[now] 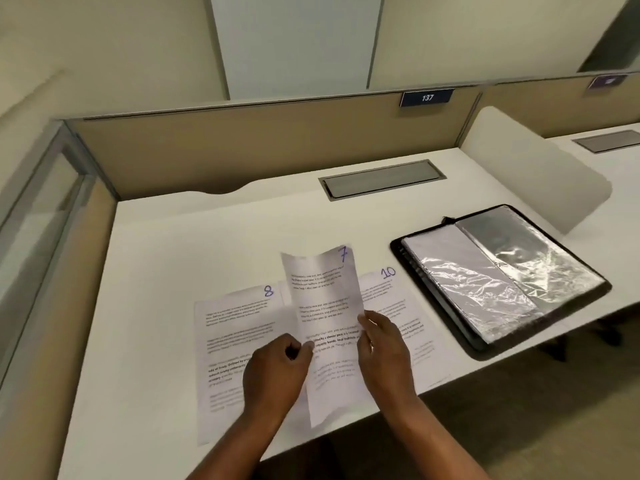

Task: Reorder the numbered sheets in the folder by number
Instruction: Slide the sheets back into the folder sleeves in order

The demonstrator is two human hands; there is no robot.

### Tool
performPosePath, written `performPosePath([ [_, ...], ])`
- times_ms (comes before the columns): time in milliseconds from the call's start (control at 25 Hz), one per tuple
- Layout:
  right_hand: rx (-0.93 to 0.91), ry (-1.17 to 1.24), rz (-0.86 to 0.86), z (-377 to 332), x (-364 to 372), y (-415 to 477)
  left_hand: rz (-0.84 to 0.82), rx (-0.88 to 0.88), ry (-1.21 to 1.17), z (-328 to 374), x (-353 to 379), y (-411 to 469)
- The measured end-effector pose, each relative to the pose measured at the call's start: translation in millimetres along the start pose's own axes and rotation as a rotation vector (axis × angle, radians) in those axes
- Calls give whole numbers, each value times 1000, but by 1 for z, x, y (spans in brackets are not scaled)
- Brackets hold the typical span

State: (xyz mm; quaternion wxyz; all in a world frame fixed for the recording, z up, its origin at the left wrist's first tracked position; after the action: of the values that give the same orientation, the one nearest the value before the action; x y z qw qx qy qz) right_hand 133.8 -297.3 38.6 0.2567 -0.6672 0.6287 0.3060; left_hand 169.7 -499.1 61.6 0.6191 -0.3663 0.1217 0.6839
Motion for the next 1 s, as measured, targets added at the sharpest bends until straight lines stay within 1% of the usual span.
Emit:
performPosePath([
  [80, -59, -44, 22, 24, -20, -1, -8, 22, 28, 32, 29, -7],
  [200, -145, -81, 16, 59, -50, 2, -8, 81, 7, 72, 74, -13],
  [320, -180, -110, 13, 93, -87, 2, -32, 165, -6, 113, 119, -16],
  [440, -221, -150, 0, 117, -127, 2, -69, 207, -16, 153, 161, -15],
  [520, -218, -167, 9, 131, -149, 4, -105, 242, -4, 177, 189, -11],
  [640, -160, -164, 29, 156, -179, 8, -146, 284, -25, 209, 221, -5],
  [800, -129, -122, 6, 185, -208, 22, -184, 275, -66, 246, 250, 13],
  [880, -111, -115, -21, 200, -221, 36, -194, 243, -71, 262, 267, 30],
  [1000, -97, -171, -28, 228, -243, 57, -238, 170, -130, 281, 297, 60],
])
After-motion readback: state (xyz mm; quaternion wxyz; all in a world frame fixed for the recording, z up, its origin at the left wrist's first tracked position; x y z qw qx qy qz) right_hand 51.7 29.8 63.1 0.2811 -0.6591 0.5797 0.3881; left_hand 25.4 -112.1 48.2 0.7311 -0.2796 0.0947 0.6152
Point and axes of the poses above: each hand's wrist, its own y-axis towards the middle knuckle, its own x-axis out of the palm, z = x × y, the point moved 4 cm from there along y, towards the middle knuckle, and after that the axes turned 12 degrees about -z, right-handed, at the moved point
